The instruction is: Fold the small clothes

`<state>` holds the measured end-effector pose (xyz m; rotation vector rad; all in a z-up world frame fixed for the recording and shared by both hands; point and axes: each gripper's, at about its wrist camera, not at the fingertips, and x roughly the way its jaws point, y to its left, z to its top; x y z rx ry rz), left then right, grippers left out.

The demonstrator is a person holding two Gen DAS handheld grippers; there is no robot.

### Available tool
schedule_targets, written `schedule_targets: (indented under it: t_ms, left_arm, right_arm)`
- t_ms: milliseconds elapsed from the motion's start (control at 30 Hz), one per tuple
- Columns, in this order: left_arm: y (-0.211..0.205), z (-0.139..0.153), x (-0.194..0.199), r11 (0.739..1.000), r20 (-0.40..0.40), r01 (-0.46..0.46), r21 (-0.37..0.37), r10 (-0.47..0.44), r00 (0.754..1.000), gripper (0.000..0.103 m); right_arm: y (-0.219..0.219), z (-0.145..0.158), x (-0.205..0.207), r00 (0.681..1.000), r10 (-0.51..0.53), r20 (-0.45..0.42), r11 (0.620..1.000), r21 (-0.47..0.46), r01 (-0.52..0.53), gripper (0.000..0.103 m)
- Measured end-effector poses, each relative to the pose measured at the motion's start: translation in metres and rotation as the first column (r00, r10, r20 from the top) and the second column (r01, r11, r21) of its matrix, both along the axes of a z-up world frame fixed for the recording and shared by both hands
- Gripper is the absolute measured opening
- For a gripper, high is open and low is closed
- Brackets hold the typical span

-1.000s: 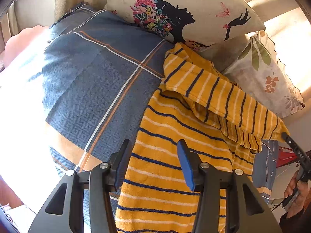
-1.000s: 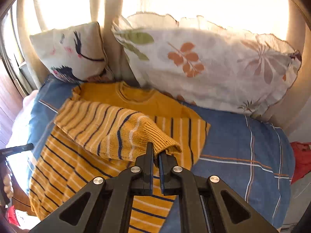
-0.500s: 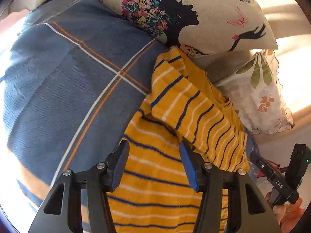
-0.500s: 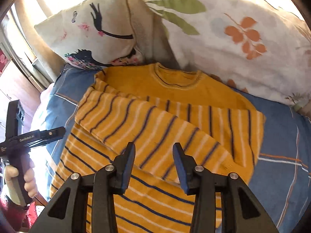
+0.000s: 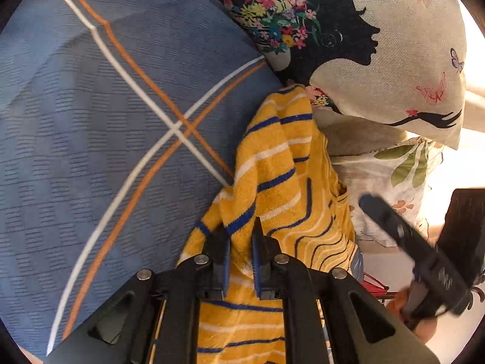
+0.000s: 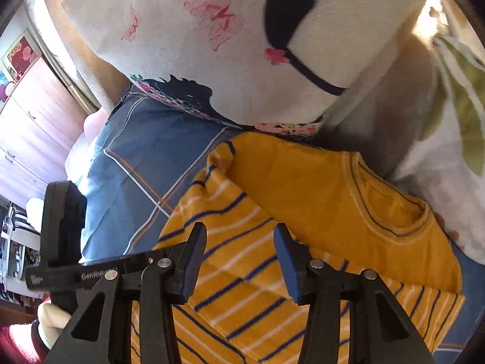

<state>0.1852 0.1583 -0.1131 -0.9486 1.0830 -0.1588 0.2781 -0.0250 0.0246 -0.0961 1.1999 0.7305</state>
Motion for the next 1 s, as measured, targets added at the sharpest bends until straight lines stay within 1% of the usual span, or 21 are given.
schedule_targets:
  t_ms: [67, 133, 200, 233, 267, 300, 333, 433, 500, 533, 567, 600, 667, 700, 767, 800, 833, 867, 900, 933, 1000]
  left_arm:
    - [0.001, 0.002, -0.003, 1.0, 0.005, 0.001, 0.013, -0.001, 1.0, 0.011]
    - [0.0, 0.003, -0.004, 1.0, 0.008, 0.013, 0.028, -0.013, 1.0, 0.011]
    - [0.001, 0.003, -0.002, 0.999, 0.005, 0.02, 0.033, -0.02, 1.0, 0.011]
    - [0.001, 0.002, -0.001, 0.999, 0.004, 0.02, 0.033, -0.02, 1.0, 0.011]
    - [0.0, 0.002, 0.0, 0.999, 0.005, 0.02, 0.035, -0.02, 1.0, 0.011]
    - [0.0, 0.001, 0.0, 0.999, 0.006, 0.02, 0.038, -0.02, 1.0, 0.011]
    - [-0.001, 0.002, 0.001, 0.999, 0.008, 0.019, 0.04, -0.019, 1.0, 0.011]
    - [-0.003, 0.001, 0.003, 0.999, 0.014, 0.022, 0.049, -0.023, 1.0, 0.011]
    - [-0.012, 0.003, 0.01, 0.997, 0.017, 0.029, 0.066, -0.03, 0.999, 0.011]
    - [-0.013, 0.004, 0.011, 0.996, 0.018, 0.037, 0.079, -0.039, 0.999, 0.012]
    - [-0.016, 0.006, 0.012, 0.995, 0.018, 0.046, 0.092, -0.048, 0.999, 0.013]
    - [-0.017, 0.009, 0.012, 0.993, 0.018, 0.056, 0.102, -0.058, 0.998, 0.013]
    - [-0.022, 0.019, 0.013, 0.989, 0.017, 0.073, 0.128, -0.076, 0.997, 0.013]
    - [-0.021, 0.026, 0.01, 0.987, 0.022, 0.083, 0.138, -0.086, 0.996, 0.014]
    - [-0.016, 0.039, -0.001, 0.982, 0.042, 0.096, 0.165, -0.104, 0.994, 0.021]
    - [-0.012, 0.046, -0.008, 0.978, 0.052, 0.096, 0.184, -0.108, 0.993, 0.032]
    - [-0.009, 0.05, -0.013, 0.974, 0.06, 0.098, 0.204, -0.112, 0.992, 0.041]
    - [-0.008, 0.052, -0.018, 0.968, 0.06, 0.106, 0.227, -0.122, 0.991, 0.044]
    - [-0.008, 0.052, -0.022, 0.961, 0.051, 0.124, 0.249, -0.14, 0.989, 0.045]
    - [-0.009, 0.051, -0.024, 0.954, 0.039, 0.146, 0.262, -0.161, 0.986, 0.045]
    - [-0.004, 0.044, -0.031, 0.946, 0.021, 0.186, 0.265, -0.198, 0.98, 0.045]
  right_arm:
    - [0.021, -0.012, 0.01, 0.999, 0.031, -0.015, 0.999, -0.02, -0.032, 0.052]
    - [0.044, -0.028, 0.019, 0.998, 0.06, -0.013, 0.995, -0.077, -0.061, 0.052]
    - [0.06, -0.039, 0.023, 0.996, 0.086, -0.033, 0.99, -0.105, -0.089, 0.052]
    - [0.066, -0.042, 0.024, 0.994, 0.099, -0.045, 0.988, -0.115, -0.103, 0.037]
    - [0.071, -0.044, 0.024, 0.993, 0.111, -0.048, 0.985, -0.126, -0.117, 0.015]
    - [0.076, -0.045, 0.023, 0.992, 0.122, -0.035, 0.979, -0.161, -0.126, 0.005]
    - [0.08, -0.044, 0.023, 0.992, 0.124, 0.007, 0.971, -0.205, -0.12, 0.005]
    - [0.094, -0.044, 0.025, 0.983, 0.135, 0.125, 0.947, -0.308, -0.092, 0.005]
    - [0.104, -0.052, 0.026, 0.967, 0.153, 0.204, 0.914, -0.402, -0.06, 0.005]
    - [0.108, -0.058, 0.026, 0.957, 0.161, 0.24, 0.891, -0.452, -0.037, 0.005]
    - [0.111, -0.065, 0.025, 0.95, 0.174, 0.258, 0.863, -0.505, -0.021, 0.005]
    - [0.11, -0.069, 0.023, 0.949, 0.185, 0.257, 0.848, -0.53, -0.022, 0.005]
    - [0.102, -0.06, 0.014, 0.946, 0.176, 0.272, 0.857, -0.516, -0.011, 0.005]
    - [0.093, -0.05, 0.007, 0.945, 0.161, 0.286, 0.869, -0.494, 0.001, 0.006]
    - [0.064, -0.023, -0.014, 0.942, 0.104, 0.32, 0.903, -0.426, 0.045, 0.016]
    - [0.048, -0.013, -0.024, 0.945, 0.069, 0.321, 0.919, -0.389, 0.065, 0.032]
    - [0.03, -0.006, -0.035, 0.952, 0.033, 0.305, 0.935, -0.346, 0.079, 0.045]
    - [0.011, -0.002, -0.047, 0.962, -0.009, 0.274, 0.948, -0.303, 0.096, 0.046]
    - [-0.007, -0.001, -0.058, 0.968, -0.049, 0.246, 0.952, -0.281, 0.119, 0.046]
    - [-0.023, -0.004, -0.067, 0.972, -0.086, 0.219, 0.952, -0.269, 0.144, 0.046]
    - [-0.053, -0.015, -0.083, 0.974, -0.159, 0.162, 0.945, -0.262, 0.198, 0.046]
